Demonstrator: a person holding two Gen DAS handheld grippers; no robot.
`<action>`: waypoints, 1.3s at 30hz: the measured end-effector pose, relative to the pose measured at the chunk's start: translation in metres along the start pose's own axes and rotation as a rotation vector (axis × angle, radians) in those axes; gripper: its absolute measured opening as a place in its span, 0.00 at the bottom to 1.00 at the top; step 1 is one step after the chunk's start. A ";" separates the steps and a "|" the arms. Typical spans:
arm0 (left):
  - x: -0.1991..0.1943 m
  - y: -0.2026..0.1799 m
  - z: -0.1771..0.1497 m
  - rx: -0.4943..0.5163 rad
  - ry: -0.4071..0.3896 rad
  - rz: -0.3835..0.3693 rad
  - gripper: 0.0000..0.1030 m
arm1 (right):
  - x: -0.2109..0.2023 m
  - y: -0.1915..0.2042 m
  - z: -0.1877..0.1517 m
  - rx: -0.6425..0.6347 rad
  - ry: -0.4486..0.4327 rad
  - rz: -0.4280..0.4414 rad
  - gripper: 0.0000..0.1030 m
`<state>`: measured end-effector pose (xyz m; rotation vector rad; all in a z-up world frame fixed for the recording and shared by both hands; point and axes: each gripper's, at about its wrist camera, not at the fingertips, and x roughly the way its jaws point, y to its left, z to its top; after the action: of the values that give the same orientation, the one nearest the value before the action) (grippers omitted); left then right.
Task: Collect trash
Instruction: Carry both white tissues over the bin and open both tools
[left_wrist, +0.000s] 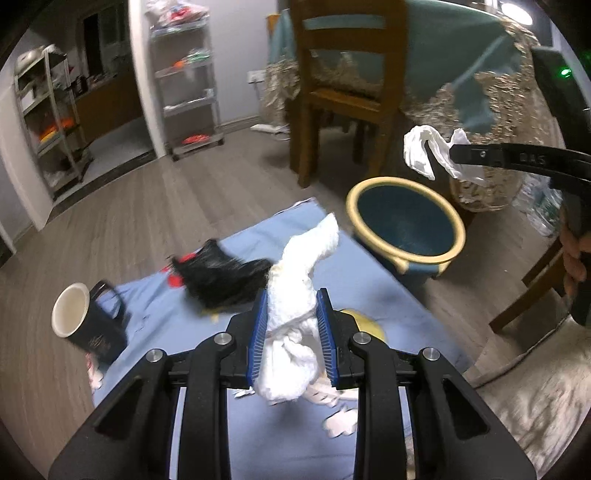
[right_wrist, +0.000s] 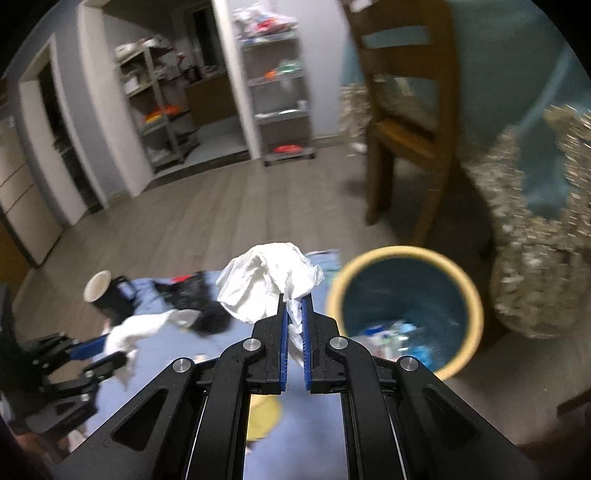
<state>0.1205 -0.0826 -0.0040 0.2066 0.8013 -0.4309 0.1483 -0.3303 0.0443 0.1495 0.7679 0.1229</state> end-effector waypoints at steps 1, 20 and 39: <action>0.003 -0.010 0.004 0.012 -0.001 -0.014 0.25 | 0.000 -0.016 -0.001 0.028 -0.002 -0.015 0.07; 0.084 -0.109 0.040 0.160 0.053 -0.117 0.25 | 0.063 -0.133 -0.021 0.284 0.134 -0.147 0.07; 0.172 -0.143 0.098 0.196 0.089 -0.106 0.26 | 0.088 -0.161 -0.022 0.325 0.148 -0.201 0.08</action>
<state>0.2261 -0.2940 -0.0652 0.3684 0.8599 -0.6043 0.2044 -0.4717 -0.0600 0.3734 0.9430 -0.1849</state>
